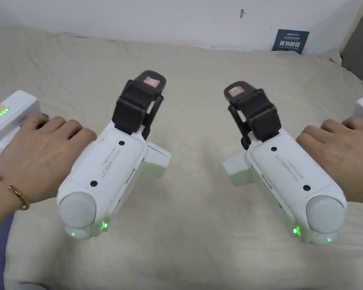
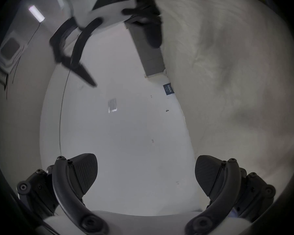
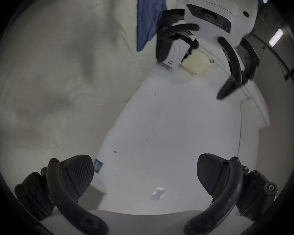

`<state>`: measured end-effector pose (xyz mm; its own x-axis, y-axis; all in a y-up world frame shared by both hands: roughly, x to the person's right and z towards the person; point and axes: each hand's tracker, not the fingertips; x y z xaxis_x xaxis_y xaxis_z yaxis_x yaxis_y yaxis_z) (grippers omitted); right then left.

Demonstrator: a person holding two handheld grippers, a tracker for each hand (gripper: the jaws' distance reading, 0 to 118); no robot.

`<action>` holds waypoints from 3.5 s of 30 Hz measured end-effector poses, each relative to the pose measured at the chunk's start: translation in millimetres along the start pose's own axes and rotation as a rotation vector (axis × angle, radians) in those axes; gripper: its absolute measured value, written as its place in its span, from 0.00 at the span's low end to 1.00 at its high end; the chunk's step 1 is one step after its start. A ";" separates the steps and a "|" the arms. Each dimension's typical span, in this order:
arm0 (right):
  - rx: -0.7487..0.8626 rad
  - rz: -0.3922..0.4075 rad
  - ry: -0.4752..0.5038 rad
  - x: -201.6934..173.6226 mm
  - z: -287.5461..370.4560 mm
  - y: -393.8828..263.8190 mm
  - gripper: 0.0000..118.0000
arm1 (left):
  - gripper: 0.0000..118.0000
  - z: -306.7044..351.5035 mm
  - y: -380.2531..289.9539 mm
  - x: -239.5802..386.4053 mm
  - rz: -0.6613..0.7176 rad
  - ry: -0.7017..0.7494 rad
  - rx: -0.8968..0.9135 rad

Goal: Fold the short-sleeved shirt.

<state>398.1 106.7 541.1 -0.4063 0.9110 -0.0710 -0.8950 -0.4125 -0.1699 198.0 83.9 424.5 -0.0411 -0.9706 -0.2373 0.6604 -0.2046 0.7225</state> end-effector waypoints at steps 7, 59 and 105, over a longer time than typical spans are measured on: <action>-0.269 -1.357 0.180 38.6 -6.7 -26.6 1.00 | 1.00 -13.4 -31.2 -42.3 1.253 -0.073 -0.378; -0.455 -1.948 0.069 -10.4 25.5 -16.8 1.00 | 1.00 21.9 -25.0 -1.8 1.670 0.009 -0.587; -0.338 -1.954 0.146 20.1 9.4 7.7 0.01 | 0.00 41.8 -53.7 -15.8 1.691 0.062 -0.648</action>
<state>381.4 121.7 547.6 0.9371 0.0442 0.3464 0.0457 0.9679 -0.2470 131.8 104.9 416.6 0.9268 -0.0479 0.3725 0.1121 0.9819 -0.1526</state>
